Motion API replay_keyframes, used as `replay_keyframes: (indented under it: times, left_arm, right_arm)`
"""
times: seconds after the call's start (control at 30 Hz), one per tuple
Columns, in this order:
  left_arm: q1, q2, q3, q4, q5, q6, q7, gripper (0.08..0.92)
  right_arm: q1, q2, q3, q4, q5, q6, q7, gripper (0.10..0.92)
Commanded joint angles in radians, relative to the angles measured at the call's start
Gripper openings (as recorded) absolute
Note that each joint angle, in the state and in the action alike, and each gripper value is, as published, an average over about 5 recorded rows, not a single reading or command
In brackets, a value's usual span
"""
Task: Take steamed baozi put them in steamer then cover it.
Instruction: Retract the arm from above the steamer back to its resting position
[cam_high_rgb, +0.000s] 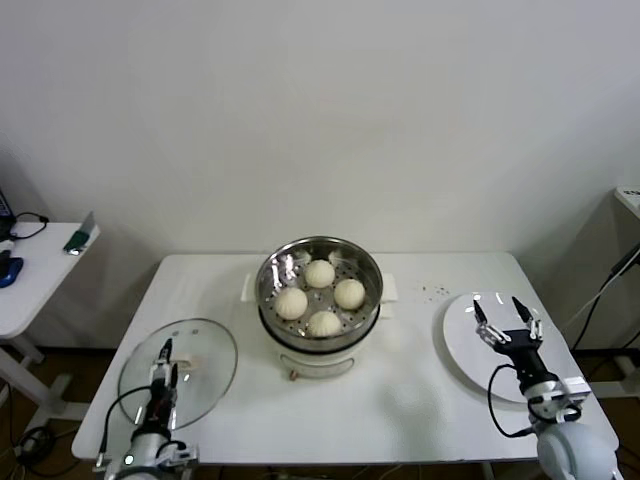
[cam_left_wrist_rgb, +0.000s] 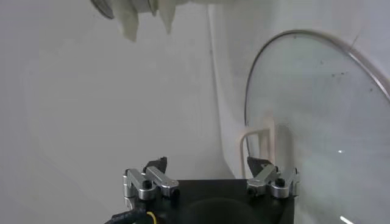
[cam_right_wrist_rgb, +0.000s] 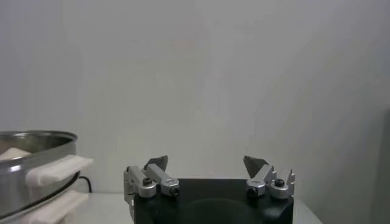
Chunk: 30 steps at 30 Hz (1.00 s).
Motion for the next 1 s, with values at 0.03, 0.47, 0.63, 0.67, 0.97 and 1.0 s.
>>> replay_keyframes:
  times: [0.03, 0.47, 0.63, 0.67, 0.97, 1.0]
  left_arm:
    - [-0.104, 0.011, -0.006, 0.133, 0.028, 0.014, -0.053, 0.823]
    - [-0.146, 0.031, 0.006, 0.187, -0.037, 0.018, -0.083, 0.823]
    - [-0.155, 0.039, 0.012, 0.205, -0.059, 0.006, -0.077, 0.807]
    - [-0.156, 0.039, 0.013, 0.208, -0.062, 0.004, -0.076, 0.789]
    - [-0.148, 0.045, 0.017, 0.194, -0.088, -0.004, -0.072, 0.542]
    - [-0.144, 0.046, 0.019, 0.187, -0.095, -0.004, -0.071, 0.516]
  right_arm:
    - [-0.046, 0.029, 0.029, 0.025, -0.031, -0.004, 0.002, 0.823]
    - [-0.043, 0.038, 0.026, 0.016, -0.065, 0.001, -0.008, 0.823]
    - [-0.038, 0.043, 0.024, 0.010, -0.072, 0.002, -0.016, 0.823]
    - [-0.038, 0.044, 0.024, 0.009, -0.073, 0.002, -0.017, 0.823]
    - [-0.027, 0.050, 0.023, -0.005, -0.082, 0.003, -0.021, 0.823]
    - [-0.023, 0.050, 0.022, -0.008, -0.082, 0.003, -0.021, 0.823]
